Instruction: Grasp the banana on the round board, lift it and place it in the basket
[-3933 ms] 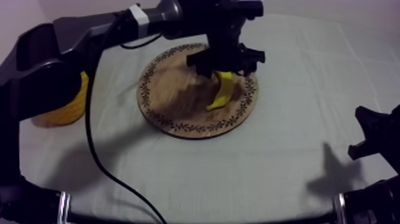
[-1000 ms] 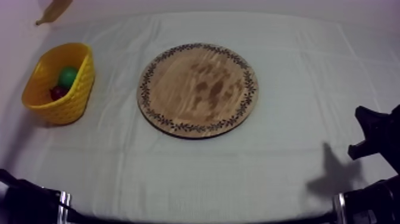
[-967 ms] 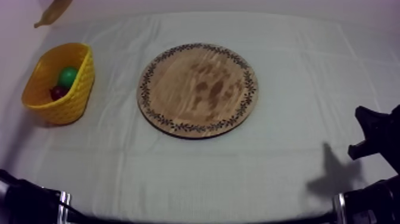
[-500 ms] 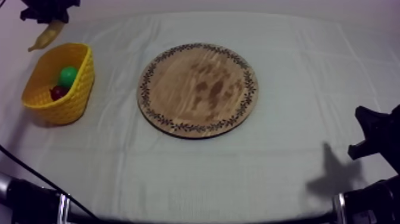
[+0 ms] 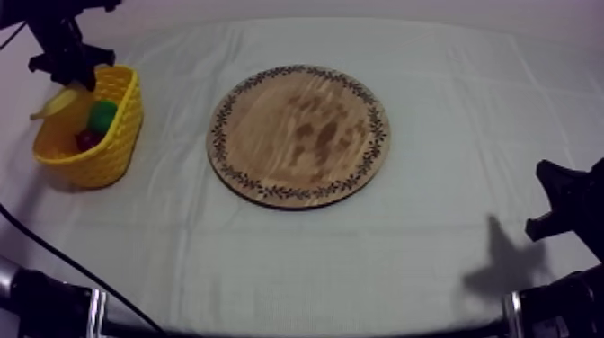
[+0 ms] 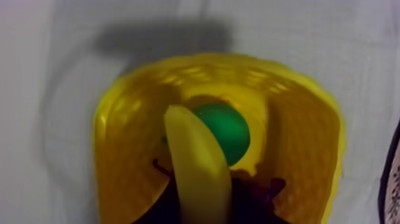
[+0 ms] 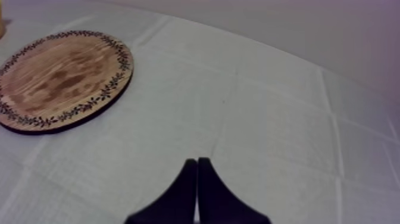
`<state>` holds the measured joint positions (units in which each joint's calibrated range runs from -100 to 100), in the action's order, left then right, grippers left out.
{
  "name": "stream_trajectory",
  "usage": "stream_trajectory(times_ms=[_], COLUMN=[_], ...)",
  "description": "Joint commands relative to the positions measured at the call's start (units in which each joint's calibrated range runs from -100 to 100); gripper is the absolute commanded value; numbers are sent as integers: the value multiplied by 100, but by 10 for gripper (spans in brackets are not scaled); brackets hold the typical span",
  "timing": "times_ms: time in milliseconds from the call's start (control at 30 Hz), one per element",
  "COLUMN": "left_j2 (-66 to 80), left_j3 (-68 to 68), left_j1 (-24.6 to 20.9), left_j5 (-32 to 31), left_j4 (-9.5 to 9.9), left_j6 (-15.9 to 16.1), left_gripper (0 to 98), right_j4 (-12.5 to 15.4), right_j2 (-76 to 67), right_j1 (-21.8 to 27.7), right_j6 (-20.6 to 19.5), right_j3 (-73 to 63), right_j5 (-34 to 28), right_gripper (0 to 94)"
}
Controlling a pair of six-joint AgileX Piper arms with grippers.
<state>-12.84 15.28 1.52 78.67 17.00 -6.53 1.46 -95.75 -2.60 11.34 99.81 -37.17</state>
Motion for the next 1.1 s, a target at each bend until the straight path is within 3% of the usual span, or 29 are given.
stream_trajectory(times_ms=[0,233,333,400,467,567,867,1067], left_j2=[9,5,5,4,4,17,141,414], left_j3=[48,27,4,-7,-20,-39,-97,-254], left_j1=[6,11,6,5,-2,-27,-73,-139], left_j5=[65,38,36,-7,-128,-338,-593,-748], left_j4=[-15,-47,-6,18,30,30,20,-5], left_j6=[6,-29,-170,-277,-375,-440,-428,-495], left_gripper=[81,131,464,632,732,803,776,541], right_j4=[-2,-2,-2,-2,-2,-2,-2,-2], right_j2=[0,0,0,0,0,0,0,0], right_j1=[0,0,0,0,0,0,0,0], right_j6=[1,1,1,1,1,1,1,1], right_j3=[-3,-3,-3,-3,-3,-3,-3,-3], right_j5=[-1,-1,-1,-1,-1,-1,-1,-1], right_gripper=[3,3,3,3,3,3,3,3])
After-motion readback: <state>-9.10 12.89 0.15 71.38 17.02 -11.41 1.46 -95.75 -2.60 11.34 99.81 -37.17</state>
